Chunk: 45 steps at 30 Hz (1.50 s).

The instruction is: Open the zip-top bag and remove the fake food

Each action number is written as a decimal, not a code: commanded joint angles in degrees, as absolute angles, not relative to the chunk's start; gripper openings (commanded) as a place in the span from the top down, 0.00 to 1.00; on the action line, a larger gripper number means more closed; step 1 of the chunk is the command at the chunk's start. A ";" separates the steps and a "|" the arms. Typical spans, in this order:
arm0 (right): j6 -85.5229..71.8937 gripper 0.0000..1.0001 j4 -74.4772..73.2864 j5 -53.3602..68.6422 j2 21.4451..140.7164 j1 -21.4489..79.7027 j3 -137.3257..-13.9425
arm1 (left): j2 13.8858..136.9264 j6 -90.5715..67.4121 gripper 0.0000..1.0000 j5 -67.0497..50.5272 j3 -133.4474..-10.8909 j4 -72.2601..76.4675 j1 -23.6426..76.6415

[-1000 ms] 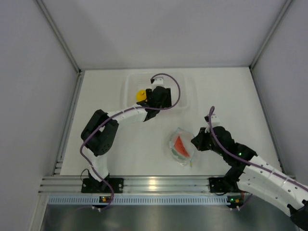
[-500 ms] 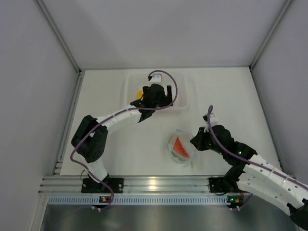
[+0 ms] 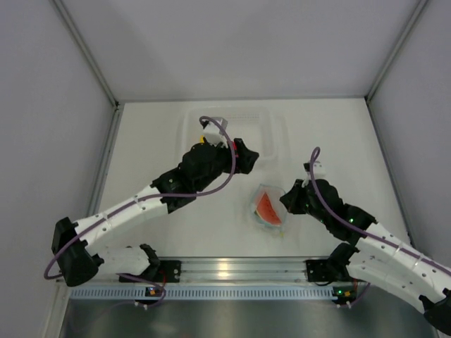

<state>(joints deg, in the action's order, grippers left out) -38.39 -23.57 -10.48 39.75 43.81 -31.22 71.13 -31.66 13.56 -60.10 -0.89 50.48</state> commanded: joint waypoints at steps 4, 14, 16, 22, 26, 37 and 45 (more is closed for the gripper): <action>-45.08 1.00 -18.81 -14.24 38.94 43.86 -31.91 | 70.31 -30.58 0.35 17.57 -63.63 -5.97 63.88; -49.92 1.00 -16.61 -17.84 32.44 43.94 -27.77 | 80.06 -36.55 0.67 22.68 -64.86 -5.80 71.19; -50.45 1.00 -16.26 -17.93 31.56 43.94 -27.25 | 82.87 -36.91 0.70 22.76 -65.74 -5.80 71.28; -51.41 1.00 -15.29 -18.37 29.71 43.86 -25.40 | 90.07 -39.11 0.73 21.71 -67.15 -5.71 71.37; -51.42 1.00 -14.85 -18.37 29.62 43.86 -24.17 | 95.00 -39.55 0.69 23.02 -68.38 -6.06 71.37; -49.48 1.00 -19.95 -24.34 27.33 43.86 -22.76 | 104.06 -39.29 0.65 27.42 -72.33 -10.45 71.45; -49.04 1.00 -20.83 -24.87 26.63 43.94 -20.74 | 108.63 -37.97 0.54 31.02 -75.76 -18.89 71.28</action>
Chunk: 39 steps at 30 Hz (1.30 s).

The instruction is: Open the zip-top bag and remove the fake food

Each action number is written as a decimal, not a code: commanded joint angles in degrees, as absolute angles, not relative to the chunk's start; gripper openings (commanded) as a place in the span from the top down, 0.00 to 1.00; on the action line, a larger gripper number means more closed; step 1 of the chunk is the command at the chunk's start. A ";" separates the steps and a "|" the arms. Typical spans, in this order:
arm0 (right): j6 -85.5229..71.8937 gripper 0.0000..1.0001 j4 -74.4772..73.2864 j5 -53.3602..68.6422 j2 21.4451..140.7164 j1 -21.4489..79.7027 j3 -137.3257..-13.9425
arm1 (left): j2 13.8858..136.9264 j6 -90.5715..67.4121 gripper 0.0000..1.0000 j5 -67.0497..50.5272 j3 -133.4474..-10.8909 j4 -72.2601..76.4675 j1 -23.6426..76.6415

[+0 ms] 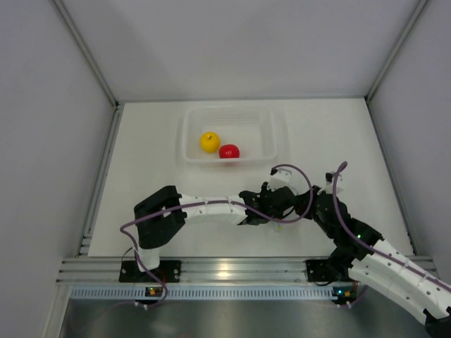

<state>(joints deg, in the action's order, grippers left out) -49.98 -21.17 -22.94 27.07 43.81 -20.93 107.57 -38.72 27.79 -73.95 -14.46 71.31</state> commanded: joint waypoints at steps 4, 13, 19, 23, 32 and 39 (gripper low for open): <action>-48.69 1.00 -20.57 -24.96 27.07 43.94 -20.65 | 108.63 -37.97 0.50 31.72 -75.85 -21.08 70.84; -47.64 1.00 -20.66 -25.93 28.39 43.94 -20.48 | 106.79 -35.78 0.43 31.03 -77.60 -25.31 70.93; -47.55 1.00 -19.78 -26.54 29.97 43.86 -20.39 | 105.74 -34.28 0.41 29.44 -78.57 -25.66 71.19; -47.46 1.00 -19.78 -26.54 29.89 43.86 -20.57 | 105.47 -34.89 0.39 32.69 -78.75 -28.30 71.10; -47.46 1.00 -20.48 -27.95 29.62 43.86 -21.00 | 106.70 -36.04 0.35 35.86 -78.22 -32.25 70.66; -44.39 1.00 -18.03 -25.06 33.04 43.86 -23.02 | 107.66 -35.68 0.34 35.68 -79.27 -34.01 70.40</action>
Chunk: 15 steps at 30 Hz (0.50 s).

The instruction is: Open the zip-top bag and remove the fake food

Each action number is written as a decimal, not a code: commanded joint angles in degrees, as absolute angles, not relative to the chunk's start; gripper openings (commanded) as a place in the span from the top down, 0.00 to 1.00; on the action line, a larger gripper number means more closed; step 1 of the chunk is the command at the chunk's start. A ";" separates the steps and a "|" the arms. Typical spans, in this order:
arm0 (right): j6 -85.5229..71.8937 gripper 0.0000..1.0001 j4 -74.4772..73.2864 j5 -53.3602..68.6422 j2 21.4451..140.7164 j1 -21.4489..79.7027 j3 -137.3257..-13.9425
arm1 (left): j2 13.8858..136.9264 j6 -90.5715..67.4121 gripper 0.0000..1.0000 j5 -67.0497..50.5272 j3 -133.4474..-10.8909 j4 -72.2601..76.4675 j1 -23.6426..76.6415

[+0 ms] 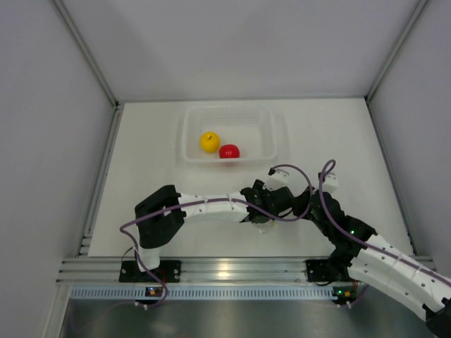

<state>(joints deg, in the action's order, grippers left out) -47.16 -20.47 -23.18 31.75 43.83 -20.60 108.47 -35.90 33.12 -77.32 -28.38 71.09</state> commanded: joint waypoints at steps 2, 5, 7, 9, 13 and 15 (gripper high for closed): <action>-43.33 1.00 -16.44 -22.08 33.83 43.95 -23.47 | 107.67 -35.42 0.32 35.51 -79.63 -34.28 70.40; -42.63 1.00 -13.28 -19.43 33.40 44.03 -23.64 | 107.75 -35.42 0.32 35.86 -79.89 -35.24 70.31; -41.93 1.00 -12.57 -17.94 32.96 44.21 -24.43 | 107.75 -35.25 0.33 35.95 -79.81 -36.21 70.31; -41.05 1.00 -13.09 -17.32 32.26 44.56 -25.40 | 107.67 -35.33 0.33 36.38 -79.72 -37.35 70.14; -40.08 1.00 -16.69 -17.75 32.25 45.18 -28.99 | 108.19 -35.86 0.32 37.26 -79.45 -39.63 69.44; -39.20 1.00 -18.80 -17.58 33.92 45.53 -30.23 | 108.28 -35.77 0.32 36.83 -78.93 -39.64 69.26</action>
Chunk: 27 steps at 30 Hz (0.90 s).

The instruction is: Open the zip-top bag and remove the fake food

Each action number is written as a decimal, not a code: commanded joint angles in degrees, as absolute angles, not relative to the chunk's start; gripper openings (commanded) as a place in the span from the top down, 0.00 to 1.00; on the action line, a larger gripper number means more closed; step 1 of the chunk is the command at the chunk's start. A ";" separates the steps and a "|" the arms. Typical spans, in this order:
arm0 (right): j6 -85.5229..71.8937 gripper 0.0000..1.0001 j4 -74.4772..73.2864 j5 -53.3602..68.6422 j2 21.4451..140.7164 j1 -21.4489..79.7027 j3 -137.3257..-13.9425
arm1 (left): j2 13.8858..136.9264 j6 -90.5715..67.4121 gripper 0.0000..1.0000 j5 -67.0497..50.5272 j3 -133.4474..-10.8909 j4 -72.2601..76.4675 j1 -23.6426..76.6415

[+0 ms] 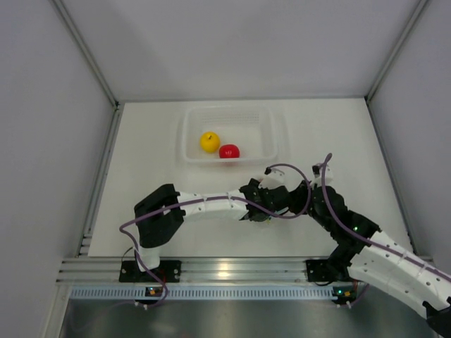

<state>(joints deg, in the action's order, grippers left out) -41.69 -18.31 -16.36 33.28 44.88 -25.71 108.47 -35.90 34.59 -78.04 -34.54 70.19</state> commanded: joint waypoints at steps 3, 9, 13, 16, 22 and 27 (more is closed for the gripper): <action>-38.76 1.00 -19.60 -17.58 35.59 46.05 -31.11 | 109.16 -36.30 0.29 36.04 -78.75 -39.46 68.64; -38.41 1.00 -19.07 -15.82 36.38 46.84 -31.55 | 112.05 -36.83 0.14 31.48 -80.15 -37.18 67.85; -38.32 1.00 -18.90 -14.94 37.00 46.85 -30.77 | 112.23 -36.12 0.14 26.64 -79.10 -31.56 66.80; -38.85 1.00 -18.90 -15.12 35.69 46.85 -29.27 | 113.20 -36.21 0.15 27.50 -79.19 -31.64 66.27; -39.20 1.00 -18.81 -14.24 34.19 46.85 -28.39 | 115.22 -36.12 0.13 28.21 -78.22 -31.82 65.48; -39.46 1.00 -16.79 -11.78 34.10 46.85 -27.95 | 118.03 -36.30 0.09 28.12 -78.92 -31.82 65.39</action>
<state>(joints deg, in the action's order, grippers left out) -39.75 -22.33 -14.66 35.29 46.00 -26.92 115.07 -36.16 27.66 -79.24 -29.74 66.96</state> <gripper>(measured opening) 0.006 0.903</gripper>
